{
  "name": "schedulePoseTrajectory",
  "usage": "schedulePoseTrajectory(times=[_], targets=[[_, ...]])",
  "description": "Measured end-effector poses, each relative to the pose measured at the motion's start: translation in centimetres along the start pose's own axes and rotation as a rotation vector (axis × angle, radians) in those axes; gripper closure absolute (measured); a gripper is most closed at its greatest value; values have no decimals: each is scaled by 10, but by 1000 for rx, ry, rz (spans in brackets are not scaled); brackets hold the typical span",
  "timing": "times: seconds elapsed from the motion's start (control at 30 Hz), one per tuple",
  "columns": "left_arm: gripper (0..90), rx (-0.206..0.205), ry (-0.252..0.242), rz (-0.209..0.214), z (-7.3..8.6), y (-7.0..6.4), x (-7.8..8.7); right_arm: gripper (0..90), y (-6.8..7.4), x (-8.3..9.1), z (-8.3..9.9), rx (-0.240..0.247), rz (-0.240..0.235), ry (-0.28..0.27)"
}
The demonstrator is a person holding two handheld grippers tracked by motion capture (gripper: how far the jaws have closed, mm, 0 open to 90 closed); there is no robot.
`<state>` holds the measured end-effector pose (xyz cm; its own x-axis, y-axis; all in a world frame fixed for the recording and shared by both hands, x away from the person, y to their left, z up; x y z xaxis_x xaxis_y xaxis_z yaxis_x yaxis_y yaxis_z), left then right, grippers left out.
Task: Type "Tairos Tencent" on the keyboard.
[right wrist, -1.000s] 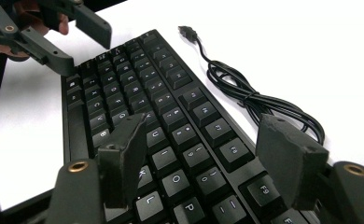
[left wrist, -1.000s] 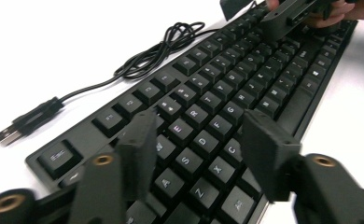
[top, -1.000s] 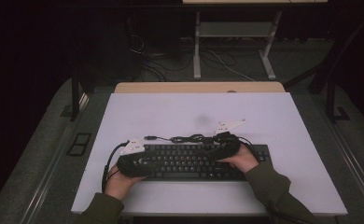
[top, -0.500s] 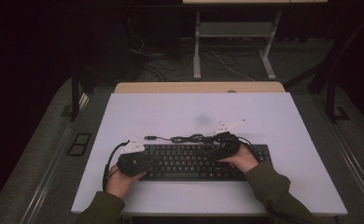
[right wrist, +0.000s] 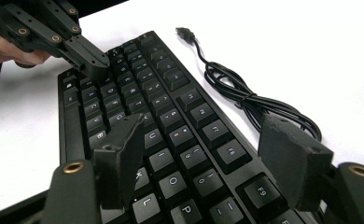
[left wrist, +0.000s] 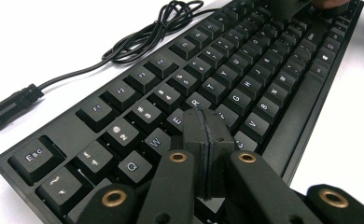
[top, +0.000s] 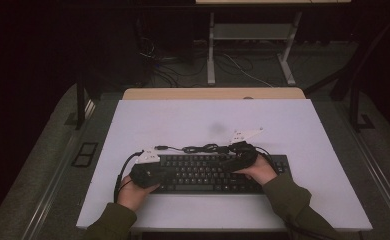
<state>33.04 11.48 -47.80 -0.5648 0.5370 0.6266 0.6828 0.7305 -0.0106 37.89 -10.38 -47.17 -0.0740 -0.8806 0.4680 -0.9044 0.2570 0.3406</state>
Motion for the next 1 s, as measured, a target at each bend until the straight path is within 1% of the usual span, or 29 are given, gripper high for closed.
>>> schedulePoseTrajectory(times=[0.17, 0.27, 0.37, 0.57, 0.7, 0.77, 0.8, 0.9, 1.0], targets=[[886, -2, 13, -1, 2, 1, -2, 311, 0, 1, 0, -3, 3, -2], [887, -1, 12, 1, 3, 0, -2, 311, 0, 1, 0, -2, 2, -2], [887, -10, 24, -3, 4, 0, -3, 311, 0, 1, 0, -4, 3, -1], [887, -13, 27, -4, 4, 0, -4, 311, -1, 1, 0, -4, 4, -3], [887, -16, 22, -5, 3, 0, -3, 311, -1, 2, 0, -1, 6, -5], [886, -14, 13, 0, 1, 0, -1, 311, -1, 2, -1, -2, 5, -5], [886, -16, 7, -3, 0, -1, -1, 311, -1, 2, -1, -2, 5, -5], [886, -20, 3, -3, 0, -1, 0, 311, -1, 2, -1, -1, 6, -6], [882, -12, -4, -3, -1, 0, 2, 311, 0, 2, -1, -1, 4, -7]])
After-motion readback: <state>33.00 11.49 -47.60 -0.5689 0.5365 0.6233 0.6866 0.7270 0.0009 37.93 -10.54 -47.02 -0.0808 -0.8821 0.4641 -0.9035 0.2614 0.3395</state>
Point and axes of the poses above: each handheld gripper's, and its own axes: x roughly backward along the jaws, z roughly out of its underside, y roughly to its left, the point moved 7 cm from there along -x, roughly forward along the jaws, and after that the axes turned 13 degrees about -z, right-handed, at the moved point
